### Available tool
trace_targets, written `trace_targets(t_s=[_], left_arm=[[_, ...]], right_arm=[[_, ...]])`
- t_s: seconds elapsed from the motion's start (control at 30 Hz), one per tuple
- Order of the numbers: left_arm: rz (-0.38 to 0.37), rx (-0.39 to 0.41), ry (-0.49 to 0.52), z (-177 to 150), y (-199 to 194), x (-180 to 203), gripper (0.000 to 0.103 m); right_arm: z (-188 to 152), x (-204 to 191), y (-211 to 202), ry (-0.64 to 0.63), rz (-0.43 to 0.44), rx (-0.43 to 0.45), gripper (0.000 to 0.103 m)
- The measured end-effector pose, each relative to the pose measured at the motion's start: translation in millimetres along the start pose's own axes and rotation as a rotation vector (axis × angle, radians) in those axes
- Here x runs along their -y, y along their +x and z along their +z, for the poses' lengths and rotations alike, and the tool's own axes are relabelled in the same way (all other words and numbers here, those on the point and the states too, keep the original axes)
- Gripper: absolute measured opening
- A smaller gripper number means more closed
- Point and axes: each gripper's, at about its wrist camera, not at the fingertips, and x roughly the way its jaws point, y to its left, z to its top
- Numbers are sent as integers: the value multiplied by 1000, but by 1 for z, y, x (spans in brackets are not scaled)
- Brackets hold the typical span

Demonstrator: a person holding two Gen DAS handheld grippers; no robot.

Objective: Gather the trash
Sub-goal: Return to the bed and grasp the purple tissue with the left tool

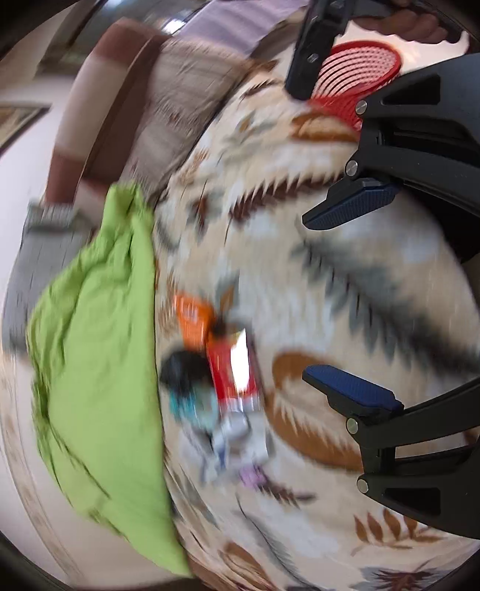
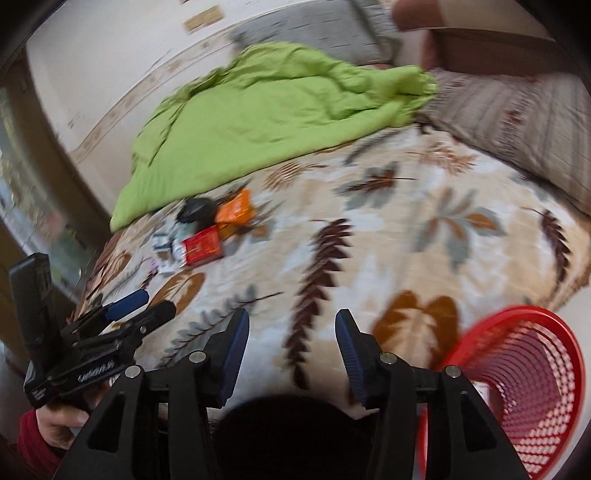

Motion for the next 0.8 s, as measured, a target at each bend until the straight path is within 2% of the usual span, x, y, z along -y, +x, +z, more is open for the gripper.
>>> trace_targets(t_s=[0.17,0.27,0.33,0.43,0.6,0.7,0.8], left_arm=[[121,40,-147,9,2,-81,74],[149,34,-272,14,13,-132,74],[166,12,-323,17,28,-160,60],[136,-46,-386,20,54,-188,52],[175,-47,-316,34,77,-198,45],[189,-85,-272,39,96,-200,30],[224,-121,-222,41,112,-197,29]], right_arm=[[11,-38,31,-63,35,-27,55],[15,-59,50,-93,54,-30,55],[18,-71,63,-102,70,-38,55],[26,-87,87,-120,84,-56,55],[43,-103,114,-100,129,-60,55],[41,-107,124,-101,144,-57,56],[32,-104,136,-111,137,-87,55]])
